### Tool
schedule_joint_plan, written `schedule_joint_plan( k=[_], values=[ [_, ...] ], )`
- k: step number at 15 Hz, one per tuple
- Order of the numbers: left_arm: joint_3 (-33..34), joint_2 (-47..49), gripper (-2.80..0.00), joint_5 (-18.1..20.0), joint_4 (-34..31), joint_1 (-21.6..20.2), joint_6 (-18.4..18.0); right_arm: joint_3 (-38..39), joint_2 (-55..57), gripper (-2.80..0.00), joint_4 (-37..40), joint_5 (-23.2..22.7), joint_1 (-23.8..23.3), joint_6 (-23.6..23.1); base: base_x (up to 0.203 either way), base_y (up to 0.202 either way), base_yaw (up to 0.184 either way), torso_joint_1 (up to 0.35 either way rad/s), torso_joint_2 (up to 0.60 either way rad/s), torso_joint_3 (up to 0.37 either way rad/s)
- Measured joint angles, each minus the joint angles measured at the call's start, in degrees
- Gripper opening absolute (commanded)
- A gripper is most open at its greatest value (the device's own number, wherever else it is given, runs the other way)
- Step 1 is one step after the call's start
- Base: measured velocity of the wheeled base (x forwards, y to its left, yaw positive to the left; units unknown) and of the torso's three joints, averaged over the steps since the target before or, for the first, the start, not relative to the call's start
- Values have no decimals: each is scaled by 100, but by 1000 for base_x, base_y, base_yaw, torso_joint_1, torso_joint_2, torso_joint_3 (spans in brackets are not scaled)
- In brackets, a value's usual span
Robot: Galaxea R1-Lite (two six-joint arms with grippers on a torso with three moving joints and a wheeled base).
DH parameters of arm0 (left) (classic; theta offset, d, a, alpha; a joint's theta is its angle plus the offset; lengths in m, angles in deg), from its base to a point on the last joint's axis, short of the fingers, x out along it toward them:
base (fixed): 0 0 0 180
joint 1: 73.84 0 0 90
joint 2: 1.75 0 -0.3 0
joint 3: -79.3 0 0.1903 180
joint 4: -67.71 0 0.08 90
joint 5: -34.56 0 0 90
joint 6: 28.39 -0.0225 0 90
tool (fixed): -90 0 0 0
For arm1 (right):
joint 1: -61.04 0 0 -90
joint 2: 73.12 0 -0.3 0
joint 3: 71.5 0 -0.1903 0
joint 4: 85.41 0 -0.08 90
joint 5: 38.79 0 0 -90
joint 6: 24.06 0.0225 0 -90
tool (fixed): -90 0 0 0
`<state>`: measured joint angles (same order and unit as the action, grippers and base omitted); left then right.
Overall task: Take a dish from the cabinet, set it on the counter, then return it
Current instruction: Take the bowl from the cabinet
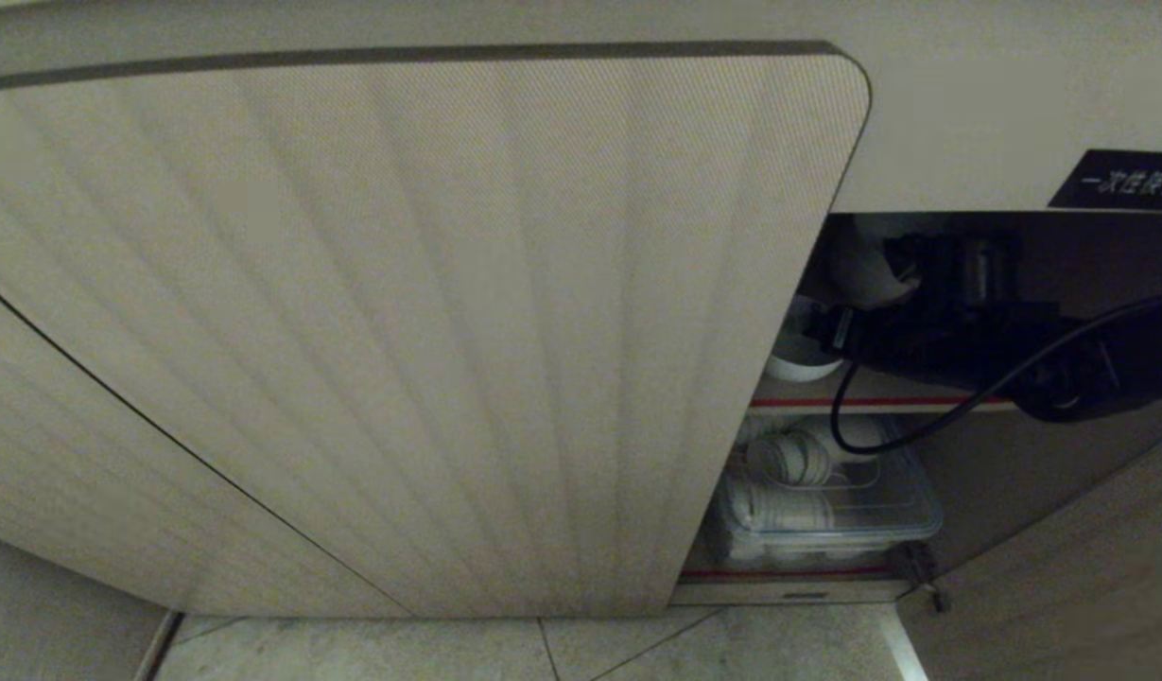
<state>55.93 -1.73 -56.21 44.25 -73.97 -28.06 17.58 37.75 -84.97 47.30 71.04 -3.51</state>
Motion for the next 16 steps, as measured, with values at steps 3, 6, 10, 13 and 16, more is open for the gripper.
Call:
schedule_joint_plan(
  k=[3,6,10,13,16],
  values=[
    [0,0,-280,2,0,0,-2,-108,24,0,163,0,0,-2,0,0,0,0,0,0],
    [0,0,-280,0,0,0,0,-207,59,0,229,0,0,3,0,0,0,0,0,0],
    [0,0,-280,0,0,-2,-2,-322,123,0,327,-7,0,-2,0,0,0,0,0,0],
    [0,0,-280,0,0,-2,-2,-403,176,0,364,-10,0,0,0,0,0,0,0,0],
    [0,0,-280,2,0,-2,0,-524,234,0,407,-9,0,0,0,0,0,0,0,0]
  ],
)
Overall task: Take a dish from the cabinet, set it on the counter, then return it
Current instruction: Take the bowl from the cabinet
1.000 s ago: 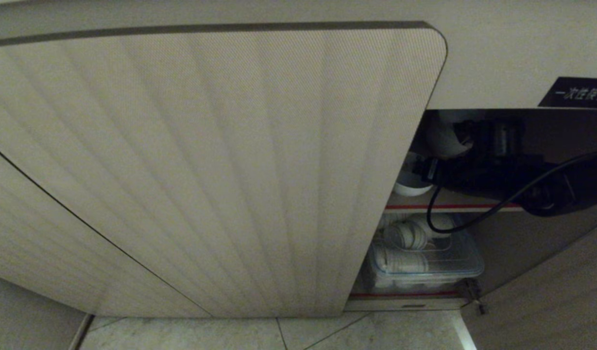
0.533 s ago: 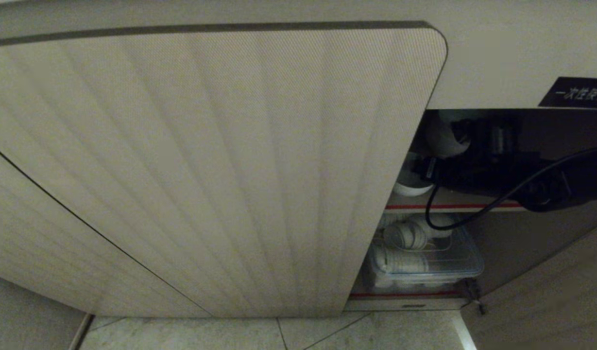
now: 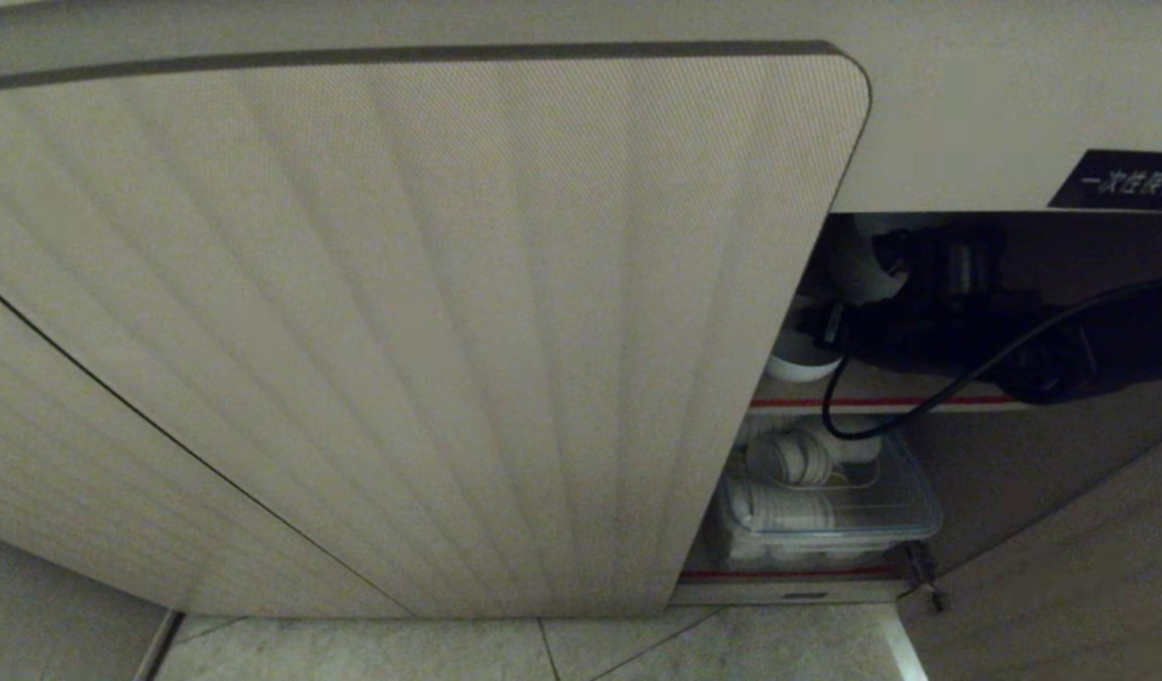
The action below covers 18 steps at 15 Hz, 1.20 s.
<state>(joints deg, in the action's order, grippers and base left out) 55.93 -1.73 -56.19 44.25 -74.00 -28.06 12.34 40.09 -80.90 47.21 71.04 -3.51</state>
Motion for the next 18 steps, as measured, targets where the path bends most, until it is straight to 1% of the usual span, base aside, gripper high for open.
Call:
schedule_joint_plan(
  k=[3,13,14,18],
  values=[
    [0,0,-280,0,0,0,2,-180,47,0,250,0,0,0,0,0,0,0,0,0],
    [0,0,-280,0,0,0,0,-356,135,0,359,-1,0,0,0,0,0,0,0,0],
    [0,0,-280,-1,1,0,-1,-356,138,-280,356,-1,0,-2,0,0,0,0,0,0],
    [0,0,-280,0,0,0,-2,-352,144,-280,346,6,0,4,0,0,0,0,0,0]
  ],
)
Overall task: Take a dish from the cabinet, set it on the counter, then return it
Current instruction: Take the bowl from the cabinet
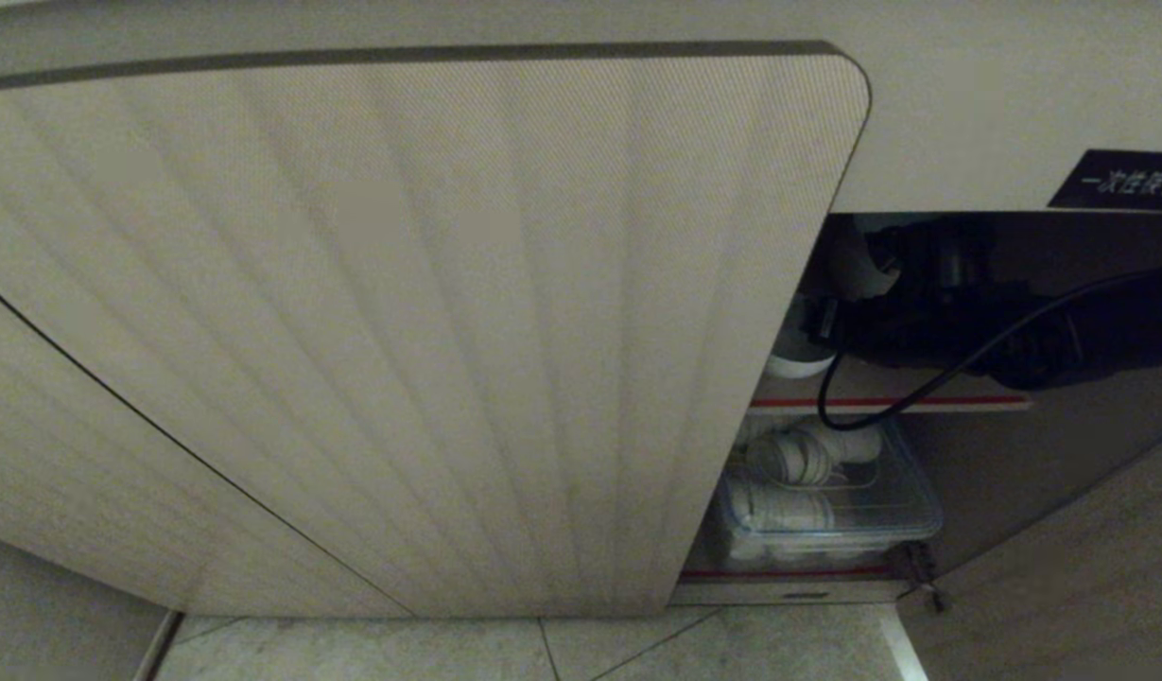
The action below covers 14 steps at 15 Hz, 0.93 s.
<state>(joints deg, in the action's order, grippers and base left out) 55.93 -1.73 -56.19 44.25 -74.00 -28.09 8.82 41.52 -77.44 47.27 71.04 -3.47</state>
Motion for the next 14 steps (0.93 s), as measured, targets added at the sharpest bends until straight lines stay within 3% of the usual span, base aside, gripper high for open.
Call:
schedule_joint_plan(
  k=[14],
  values=[
    [0,0,-280,-2,0,2,2,11,-22,-280,11,3,-18,-6,0,0,0,0,0,0]
  ],
)
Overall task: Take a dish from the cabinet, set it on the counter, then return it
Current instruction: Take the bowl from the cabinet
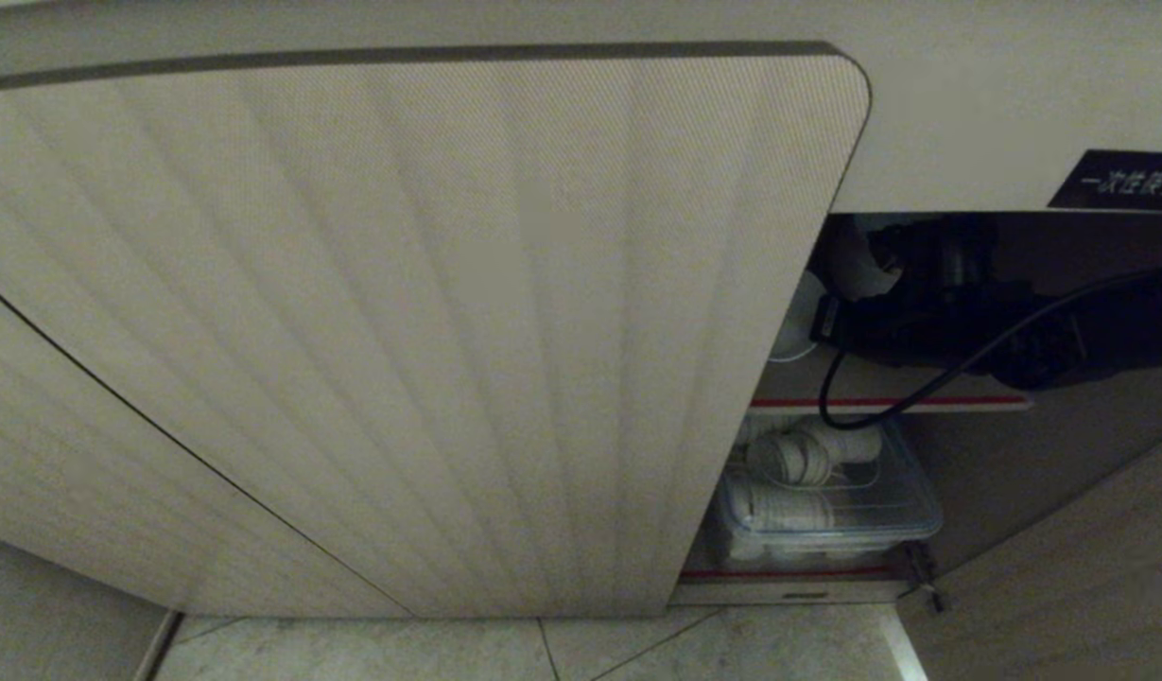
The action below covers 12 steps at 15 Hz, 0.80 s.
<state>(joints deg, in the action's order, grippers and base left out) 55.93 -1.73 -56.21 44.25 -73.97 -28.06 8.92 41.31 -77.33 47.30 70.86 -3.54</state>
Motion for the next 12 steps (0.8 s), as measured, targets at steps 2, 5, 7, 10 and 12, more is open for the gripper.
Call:
schedule_joint_plan(
  k=[2,5,7,10,12],
  values=[
    [0,0,-280,2,0,0,0,7,-15,-280,20,-11,0,6,0,0,0,0,0,0],
    [0,0,-280,2,2,-2,0,0,-65,-280,231,-20,-4,17,0,0,0,0,0,0],
    [0,0,-280,2,0,-2,0,-11,-110,-280,376,-29,-4,28,0,0,0,0,0,0],
    [0,0,-280,2,0,-2,0,-15,-200,-280,540,-50,-11,46,0,0,0,0,0,0],
    [0,0,-280,0,0,-2,-2,-15,-263,-280,675,-61,-29,59,0,0,0,0,0,0]
  ],
)
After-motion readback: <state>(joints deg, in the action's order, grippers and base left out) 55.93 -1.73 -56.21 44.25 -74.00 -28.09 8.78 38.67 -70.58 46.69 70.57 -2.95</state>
